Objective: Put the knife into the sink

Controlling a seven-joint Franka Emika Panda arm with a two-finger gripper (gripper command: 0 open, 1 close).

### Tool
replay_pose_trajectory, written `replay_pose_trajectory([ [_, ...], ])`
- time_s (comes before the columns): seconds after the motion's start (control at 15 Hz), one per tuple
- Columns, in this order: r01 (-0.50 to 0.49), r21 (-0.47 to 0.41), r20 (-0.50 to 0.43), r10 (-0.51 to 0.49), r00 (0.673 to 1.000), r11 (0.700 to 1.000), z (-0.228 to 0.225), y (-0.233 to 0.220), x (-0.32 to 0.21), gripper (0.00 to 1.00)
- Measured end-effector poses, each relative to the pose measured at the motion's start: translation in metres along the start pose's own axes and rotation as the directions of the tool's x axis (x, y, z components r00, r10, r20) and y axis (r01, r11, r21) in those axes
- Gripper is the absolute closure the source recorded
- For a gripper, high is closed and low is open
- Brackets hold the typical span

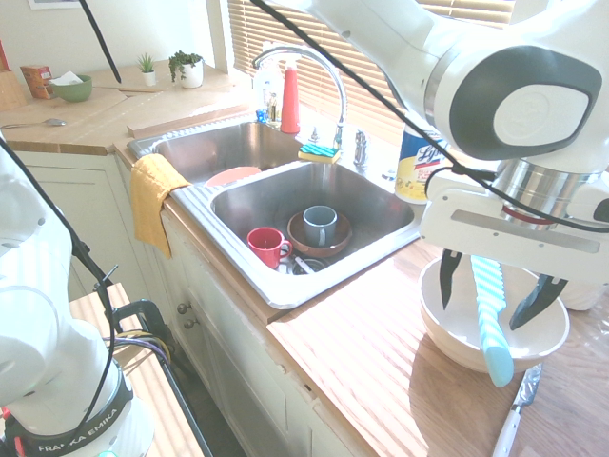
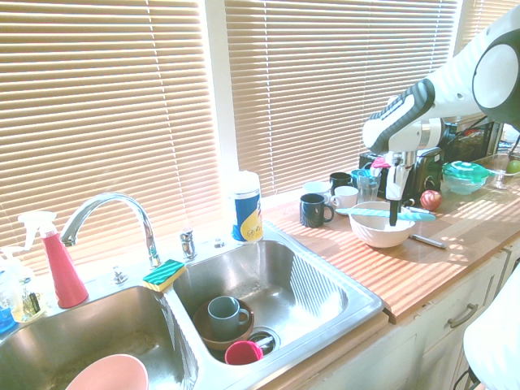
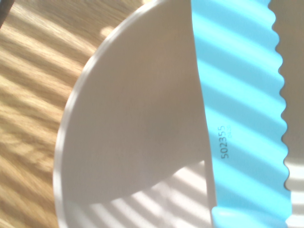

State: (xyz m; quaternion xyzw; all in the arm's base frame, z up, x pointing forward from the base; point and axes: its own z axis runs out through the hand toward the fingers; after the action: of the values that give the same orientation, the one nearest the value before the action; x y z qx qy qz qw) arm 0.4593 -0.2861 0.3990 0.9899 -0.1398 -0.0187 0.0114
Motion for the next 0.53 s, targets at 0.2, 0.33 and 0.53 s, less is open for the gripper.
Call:
replay_pose_trajectory([
  [0.2,-0.009,0.004,-0.001,0.009,1.0,1.0,0.0023,0.0023,0.0047,1.0],
  [0.33,-0.014,0.002,-0.007,0.014,1.0,1.0,-0.0003,0.0055,0.0055,1.0],
  [0.53,-0.016,0.002,-0.009,0.016,1.0,1.0,-0.0021,0.0065,0.0063,1.0],
])
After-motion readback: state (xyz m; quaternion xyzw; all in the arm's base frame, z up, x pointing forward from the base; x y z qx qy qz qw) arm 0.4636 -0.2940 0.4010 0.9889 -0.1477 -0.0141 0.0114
